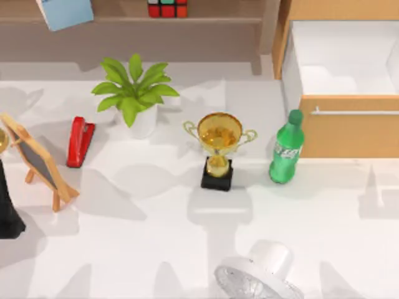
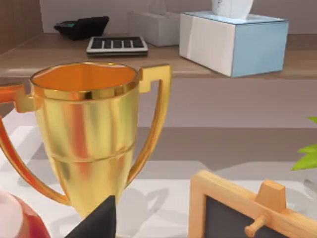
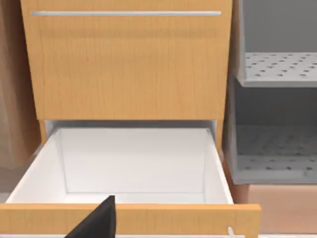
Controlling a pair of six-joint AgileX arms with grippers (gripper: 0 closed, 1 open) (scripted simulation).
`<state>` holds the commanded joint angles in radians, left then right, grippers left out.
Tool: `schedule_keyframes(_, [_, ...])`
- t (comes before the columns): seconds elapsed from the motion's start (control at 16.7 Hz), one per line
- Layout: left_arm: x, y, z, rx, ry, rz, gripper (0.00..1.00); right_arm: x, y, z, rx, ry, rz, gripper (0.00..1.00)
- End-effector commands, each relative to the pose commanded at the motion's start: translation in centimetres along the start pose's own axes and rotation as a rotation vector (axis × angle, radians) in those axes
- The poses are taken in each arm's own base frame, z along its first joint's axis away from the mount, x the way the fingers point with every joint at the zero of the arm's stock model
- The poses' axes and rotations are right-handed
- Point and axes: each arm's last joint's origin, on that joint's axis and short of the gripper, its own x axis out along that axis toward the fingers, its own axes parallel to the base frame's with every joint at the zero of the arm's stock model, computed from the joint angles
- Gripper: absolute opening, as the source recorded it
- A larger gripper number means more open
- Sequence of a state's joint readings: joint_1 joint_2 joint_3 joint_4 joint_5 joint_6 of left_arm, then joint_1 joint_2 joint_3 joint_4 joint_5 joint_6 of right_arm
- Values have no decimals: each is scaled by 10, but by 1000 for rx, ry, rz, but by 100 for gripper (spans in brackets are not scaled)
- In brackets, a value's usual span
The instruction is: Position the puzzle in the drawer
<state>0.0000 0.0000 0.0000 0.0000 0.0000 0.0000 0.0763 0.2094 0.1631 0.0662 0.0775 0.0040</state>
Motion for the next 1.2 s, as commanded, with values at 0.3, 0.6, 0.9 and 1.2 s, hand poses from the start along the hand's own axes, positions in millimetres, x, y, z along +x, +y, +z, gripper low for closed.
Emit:
schedule_keyframes(0.3, [0, 0, 0, 0, 0, 0, 100, 47, 22, 67, -2, 8, -5, 100])
schedule_keyframes(0.6, [0, 0, 0, 0, 0, 0, 100, 133, 82, 112, -2, 7, -6, 100])
schedule_keyframes(0.9, [0, 0, 0, 0, 0, 0, 100, 218, 181, 100, 1, 8, -3, 100])
schedule_keyframes(1.2, [0, 0, 0, 0, 0, 0, 100, 262, 287, 41, 3, 11, 0, 100])
